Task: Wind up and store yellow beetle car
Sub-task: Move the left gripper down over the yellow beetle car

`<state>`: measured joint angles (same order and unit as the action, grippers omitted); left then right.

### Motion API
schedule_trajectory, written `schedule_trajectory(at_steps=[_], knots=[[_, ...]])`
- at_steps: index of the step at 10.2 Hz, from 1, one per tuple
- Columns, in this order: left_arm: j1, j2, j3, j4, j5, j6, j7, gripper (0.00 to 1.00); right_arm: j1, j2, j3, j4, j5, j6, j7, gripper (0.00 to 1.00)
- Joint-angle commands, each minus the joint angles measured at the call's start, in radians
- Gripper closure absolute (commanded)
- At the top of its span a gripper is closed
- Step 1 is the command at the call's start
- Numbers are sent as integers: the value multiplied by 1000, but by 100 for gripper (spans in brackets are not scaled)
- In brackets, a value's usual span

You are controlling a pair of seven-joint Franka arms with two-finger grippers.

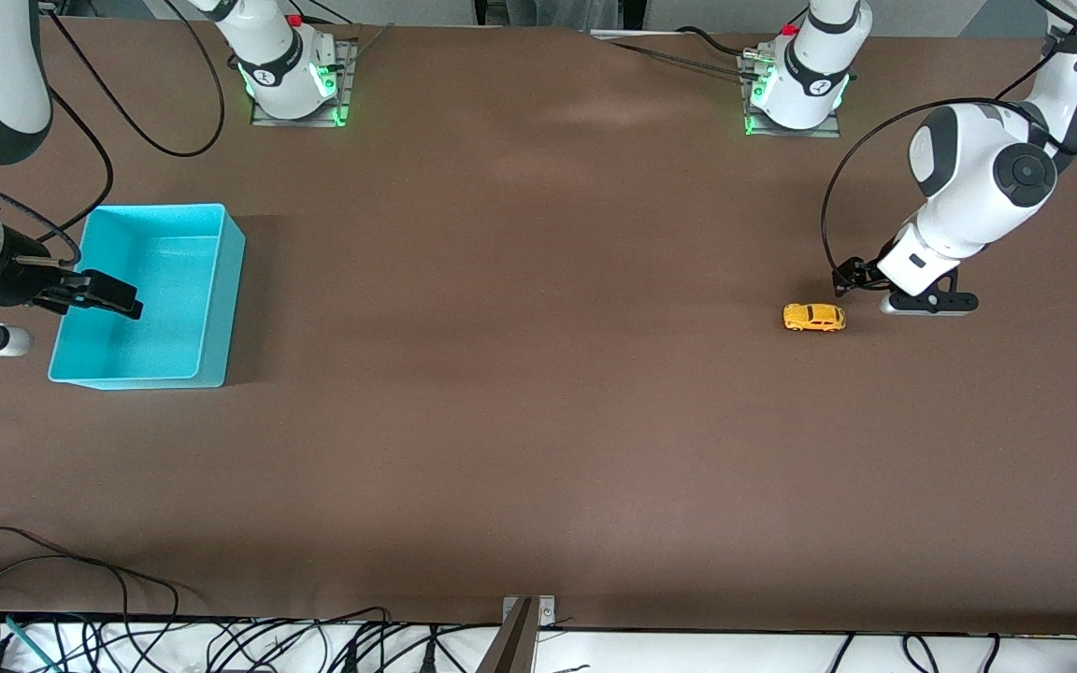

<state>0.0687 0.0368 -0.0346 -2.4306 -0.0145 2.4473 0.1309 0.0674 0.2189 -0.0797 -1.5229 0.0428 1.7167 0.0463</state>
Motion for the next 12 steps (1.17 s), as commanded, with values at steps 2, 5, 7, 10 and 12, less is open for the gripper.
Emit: schedule_trajectory(at_steps=[2, 5, 7, 10, 12], knots=[[-10, -15, -1, -31, -13, 12, 296, 0, -4, -3, 1, -5, 20, 8, -2, 0], [-21, 8, -1, -31, -27, 15, 733, 0, -4, -3, 1, -5, 20, 8, -2, 0], [-36, 43, -1, -30, -24, 19, 907, 0, -4, -3, 1, -5, 20, 8, -2, 0], [-47, 78, -1, -31, -16, 97, 1195, 1, -4, -3, 1, -5, 20, 8, -2, 0], [-47, 132, -1, -30, -21, 177, 1310, 1, -6, -3, 1, -5, 20, 8, -2, 0]])
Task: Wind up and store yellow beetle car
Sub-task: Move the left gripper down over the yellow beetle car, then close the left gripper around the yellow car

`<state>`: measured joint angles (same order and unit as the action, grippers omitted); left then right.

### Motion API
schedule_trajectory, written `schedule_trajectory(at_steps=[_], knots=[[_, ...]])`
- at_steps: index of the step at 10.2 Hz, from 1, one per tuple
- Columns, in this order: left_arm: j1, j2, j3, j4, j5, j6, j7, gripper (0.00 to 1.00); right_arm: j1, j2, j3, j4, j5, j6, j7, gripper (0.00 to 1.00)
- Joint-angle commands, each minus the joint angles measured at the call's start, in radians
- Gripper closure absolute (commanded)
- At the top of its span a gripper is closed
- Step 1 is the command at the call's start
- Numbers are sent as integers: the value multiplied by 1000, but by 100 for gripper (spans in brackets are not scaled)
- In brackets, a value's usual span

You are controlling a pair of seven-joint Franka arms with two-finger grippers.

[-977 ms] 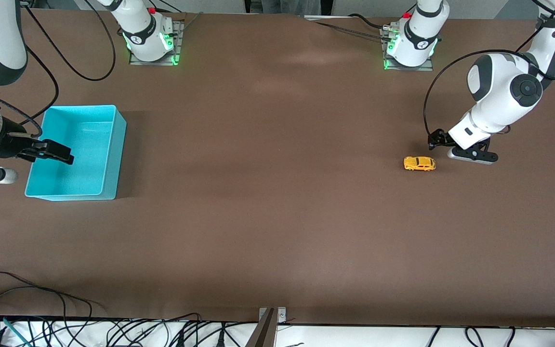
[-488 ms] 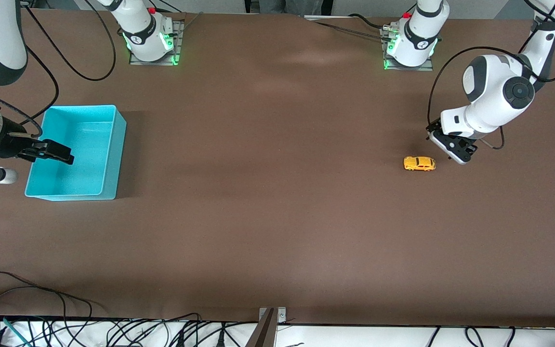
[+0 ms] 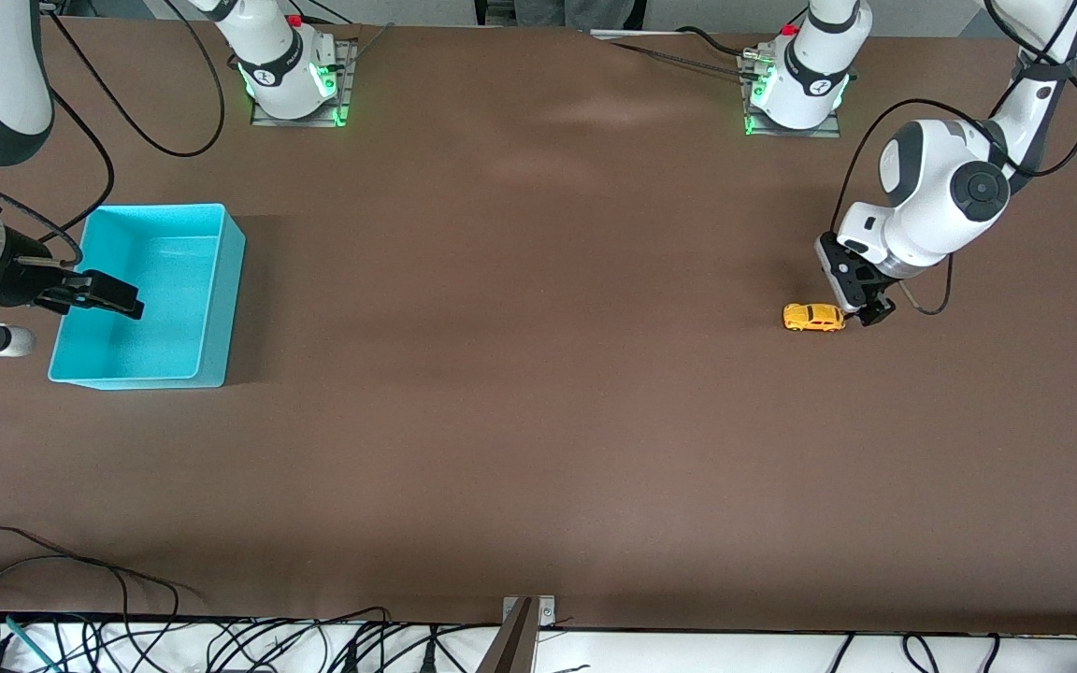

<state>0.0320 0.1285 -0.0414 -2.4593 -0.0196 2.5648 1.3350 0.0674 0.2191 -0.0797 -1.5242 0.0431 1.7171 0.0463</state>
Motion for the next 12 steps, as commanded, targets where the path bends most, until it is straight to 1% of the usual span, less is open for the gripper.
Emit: schedule_trajectory(at_steps=[1, 2, 3, 4, 5, 6, 7, 8, 9, 10, 12], knots=[[-10, 60, 6, 3, -16, 84, 134, 1, -6, -3, 1, -4, 20, 7, -2, 0], [-12, 75, 6, 10, -16, 87, 142, 1, -6, -4, 1, -4, 20, 7, -2, 0], [-18, 97, 6, 13, -13, 100, 164, 6, -6, -4, 0, -4, 20, 7, -2, 0], [-26, 127, 6, 16, -19, 154, 173, 5, -6, -4, 0, -4, 20, 7, -3, 0], [-35, 147, 6, 16, -19, 179, 173, 5, -6, -4, 0, -4, 20, 7, -3, 0], [-41, 151, 6, 16, -17, 181, 173, 5, -6, -4, 0, -4, 20, 7, -2, 0], [-41, 157, 6, 17, -11, 181, 176, 8, -6, -3, 0, -4, 20, 7, -3, 0], [-41, 163, 6, 19, -10, 181, 215, 26, -6, -3, 0, -4, 20, 9, -3, 0], [-41, 163, 6, 19, -14, 181, 242, 28, -6, -3, 0, -4, 20, 9, -3, 0], [-41, 161, 6, 19, -10, 181, 247, 41, -6, -1, 0, -5, 20, 12, -3, 0], [-43, 163, 6, 20, -5, 179, 282, 58, -6, -1, 0, -7, 20, 13, -3, 0]])
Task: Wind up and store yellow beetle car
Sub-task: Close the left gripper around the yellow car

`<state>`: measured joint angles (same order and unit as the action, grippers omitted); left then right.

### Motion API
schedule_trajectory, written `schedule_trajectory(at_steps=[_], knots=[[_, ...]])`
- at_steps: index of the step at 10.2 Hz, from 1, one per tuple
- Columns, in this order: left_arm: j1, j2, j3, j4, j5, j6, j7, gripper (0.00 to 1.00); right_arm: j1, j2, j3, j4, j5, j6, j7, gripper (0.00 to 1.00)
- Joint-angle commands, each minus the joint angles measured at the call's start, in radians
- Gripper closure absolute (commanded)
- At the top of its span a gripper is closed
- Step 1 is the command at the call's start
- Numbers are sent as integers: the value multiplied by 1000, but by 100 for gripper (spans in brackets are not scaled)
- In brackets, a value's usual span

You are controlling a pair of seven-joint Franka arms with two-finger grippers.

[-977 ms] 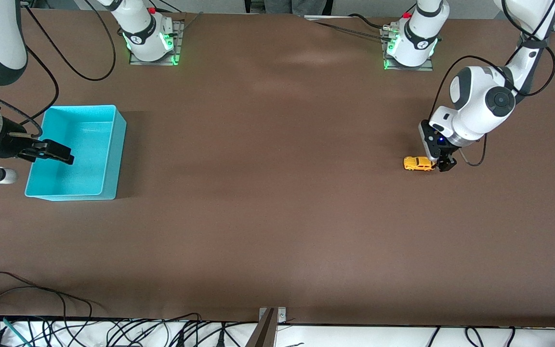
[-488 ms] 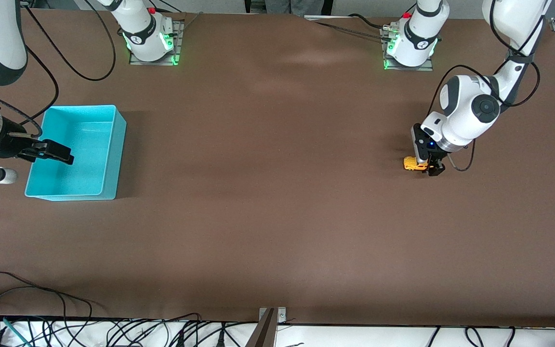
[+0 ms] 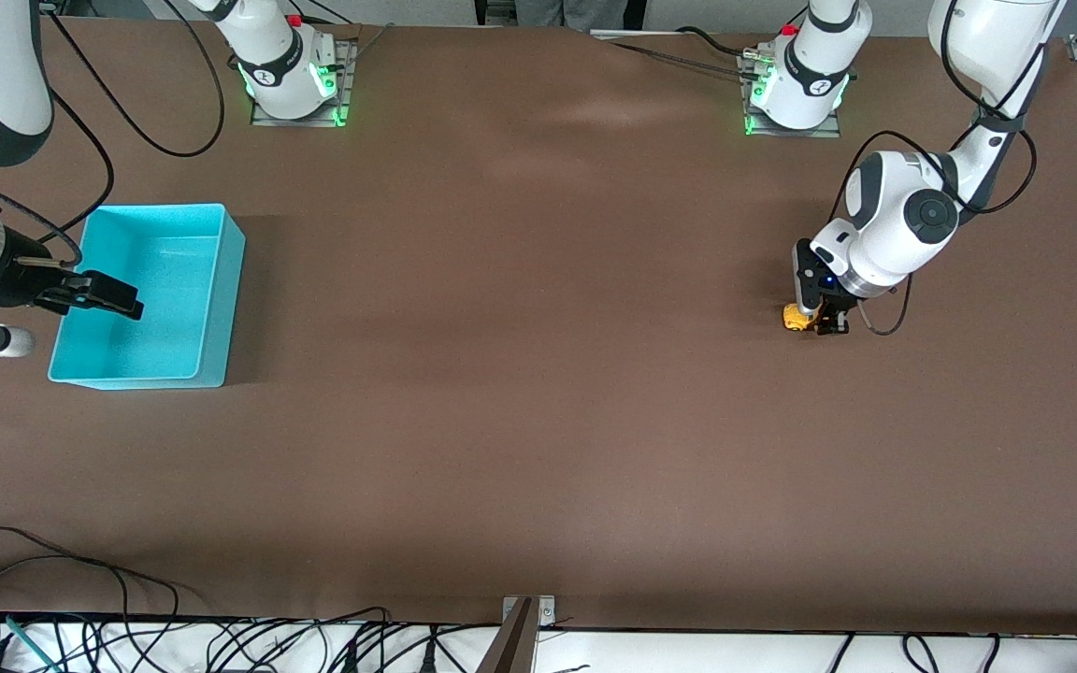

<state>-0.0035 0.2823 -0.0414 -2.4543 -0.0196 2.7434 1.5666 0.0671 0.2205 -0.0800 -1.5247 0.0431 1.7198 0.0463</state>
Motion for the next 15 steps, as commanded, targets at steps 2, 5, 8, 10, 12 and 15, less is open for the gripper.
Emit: schedule_trajectory(at_steps=[2, 5, 8, 10, 12, 15], knots=[[-7, 6, 8, 27, -5, 1, 66, 73, -6, 2, 0, -5, 20, 11, -3, 0], [3, 11, 8, 35, -8, 1, 95, 96, -6, 2, 0, -6, 20, 11, -3, 0], [20, 60, 12, 41, -13, 1, 99, 100, -7, 3, 0, -6, 20, 12, -3, 0], [36, 83, 47, 54, -8, 1, 102, 100, -6, 2, 0, -6, 20, 12, -3, 0], [49, 95, 54, 75, -28, 1, 177, 100, -6, 3, 0, -6, 20, 12, -3, 0], [60, 116, 119, 77, -28, 1, 202, 100, -6, 3, 0, -6, 20, 12, -3, 0]])
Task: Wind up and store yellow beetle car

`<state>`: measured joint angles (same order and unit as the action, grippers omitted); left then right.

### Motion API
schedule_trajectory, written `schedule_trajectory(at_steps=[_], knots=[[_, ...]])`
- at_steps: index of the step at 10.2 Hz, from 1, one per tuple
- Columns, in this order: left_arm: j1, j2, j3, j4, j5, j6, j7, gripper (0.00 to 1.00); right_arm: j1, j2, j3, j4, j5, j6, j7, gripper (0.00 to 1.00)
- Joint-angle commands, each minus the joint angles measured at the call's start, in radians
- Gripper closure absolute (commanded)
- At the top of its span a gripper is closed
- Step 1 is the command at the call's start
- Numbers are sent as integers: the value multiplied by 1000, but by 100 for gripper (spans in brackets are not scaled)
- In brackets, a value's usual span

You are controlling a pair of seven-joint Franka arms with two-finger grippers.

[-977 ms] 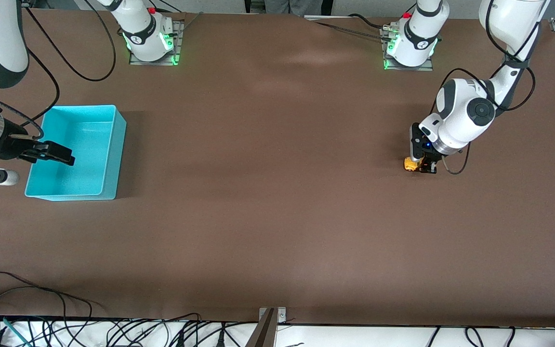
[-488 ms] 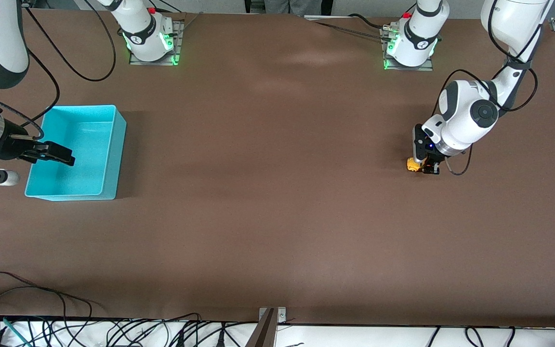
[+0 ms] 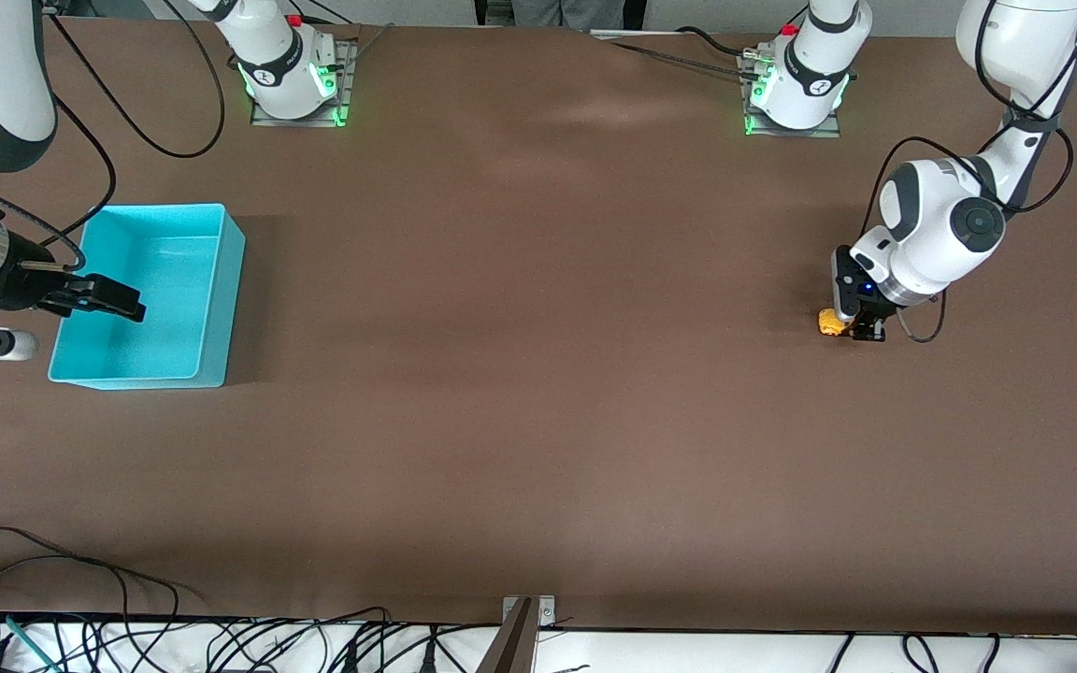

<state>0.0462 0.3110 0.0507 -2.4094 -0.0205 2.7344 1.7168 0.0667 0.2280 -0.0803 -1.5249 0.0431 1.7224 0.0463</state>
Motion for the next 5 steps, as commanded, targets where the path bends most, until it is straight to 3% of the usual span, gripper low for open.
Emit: schedule_trajectory(at_steps=[1, 5], knots=[[15, 92, 44, 42, -26, 10, 53, 100, -5, -4, 1, -6, 20, 9, -3, 0], [35, 114, 109, 72, -29, 10, 193, 100, -7, -6, 1, -4, 20, 6, -3, 0]])
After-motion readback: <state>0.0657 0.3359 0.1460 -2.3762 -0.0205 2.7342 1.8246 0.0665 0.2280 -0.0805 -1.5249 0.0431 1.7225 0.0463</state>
